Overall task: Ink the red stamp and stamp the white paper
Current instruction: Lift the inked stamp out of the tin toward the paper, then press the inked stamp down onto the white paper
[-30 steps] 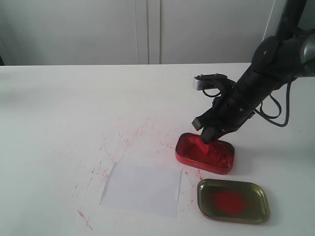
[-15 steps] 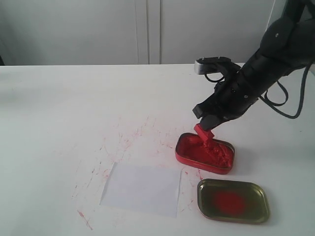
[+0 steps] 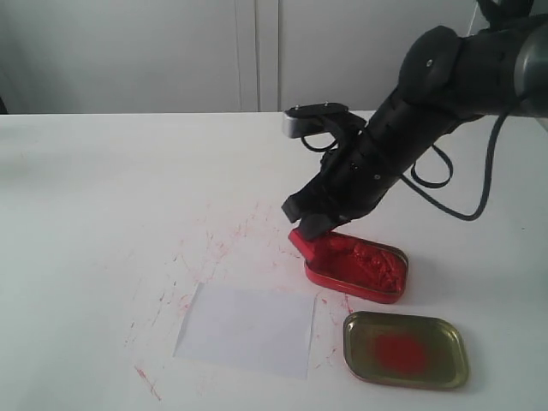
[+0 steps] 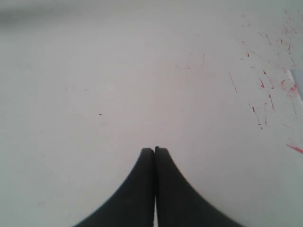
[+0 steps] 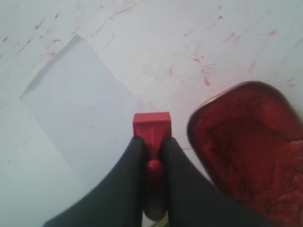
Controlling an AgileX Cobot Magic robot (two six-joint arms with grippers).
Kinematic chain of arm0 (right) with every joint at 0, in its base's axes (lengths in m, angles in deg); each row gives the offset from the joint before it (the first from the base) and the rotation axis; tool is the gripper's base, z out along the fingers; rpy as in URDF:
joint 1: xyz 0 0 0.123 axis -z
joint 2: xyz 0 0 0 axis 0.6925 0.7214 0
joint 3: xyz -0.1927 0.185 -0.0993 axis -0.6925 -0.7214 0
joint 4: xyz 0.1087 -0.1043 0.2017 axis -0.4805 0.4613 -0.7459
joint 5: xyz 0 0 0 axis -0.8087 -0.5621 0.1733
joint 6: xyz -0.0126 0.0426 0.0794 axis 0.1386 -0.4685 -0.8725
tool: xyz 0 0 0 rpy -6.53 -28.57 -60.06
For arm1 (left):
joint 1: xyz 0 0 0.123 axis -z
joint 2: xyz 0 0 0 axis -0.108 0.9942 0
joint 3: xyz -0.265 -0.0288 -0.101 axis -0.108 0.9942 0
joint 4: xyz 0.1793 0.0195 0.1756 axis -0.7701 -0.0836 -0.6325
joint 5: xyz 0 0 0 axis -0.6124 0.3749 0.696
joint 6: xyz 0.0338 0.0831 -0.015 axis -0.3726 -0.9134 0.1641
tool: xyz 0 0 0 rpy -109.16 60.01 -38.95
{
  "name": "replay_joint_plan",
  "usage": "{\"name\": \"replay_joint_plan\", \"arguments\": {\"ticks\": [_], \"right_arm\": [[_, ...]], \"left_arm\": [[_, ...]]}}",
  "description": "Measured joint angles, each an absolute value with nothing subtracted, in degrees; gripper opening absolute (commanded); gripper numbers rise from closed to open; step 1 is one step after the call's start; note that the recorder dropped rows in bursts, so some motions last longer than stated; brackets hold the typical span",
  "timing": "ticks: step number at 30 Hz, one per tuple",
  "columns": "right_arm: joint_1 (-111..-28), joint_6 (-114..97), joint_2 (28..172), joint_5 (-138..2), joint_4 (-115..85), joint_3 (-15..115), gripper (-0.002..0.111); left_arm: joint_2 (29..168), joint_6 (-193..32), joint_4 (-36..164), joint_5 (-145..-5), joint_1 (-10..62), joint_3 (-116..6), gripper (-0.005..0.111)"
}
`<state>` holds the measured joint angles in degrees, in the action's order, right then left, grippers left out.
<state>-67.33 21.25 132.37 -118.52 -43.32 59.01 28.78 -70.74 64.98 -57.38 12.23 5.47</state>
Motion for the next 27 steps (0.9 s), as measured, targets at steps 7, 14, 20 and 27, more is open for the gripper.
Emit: {"name": "replay_joint_plan", "arguments": {"ticks": [7, 14, 20, 27], "right_arm": [[-72.7, 18.3, 132.4, -118.4, -43.3, 59.0, 0.0], [-77.6, 15.5, 132.4, -118.3, -43.2, 59.0, 0.0], [-81.2, 11.4, 132.4, -118.1, -38.2, 59.0, 0.0], [-85.6, 5.3, 132.4, -118.9, -29.6, 61.5, 0.0]], "left_arm": [[28.8, -70.7, 65.0, -57.4, 12.2, 5.5, 0.0], [28.8, -70.7, 65.0, -57.4, 12.2, 5.5, 0.0], [28.8, -70.7, 65.0, -57.4, 12.2, 5.5, 0.0], [28.8, -70.7, 65.0, -57.4, 12.2, 5.5, 0.0]]}}
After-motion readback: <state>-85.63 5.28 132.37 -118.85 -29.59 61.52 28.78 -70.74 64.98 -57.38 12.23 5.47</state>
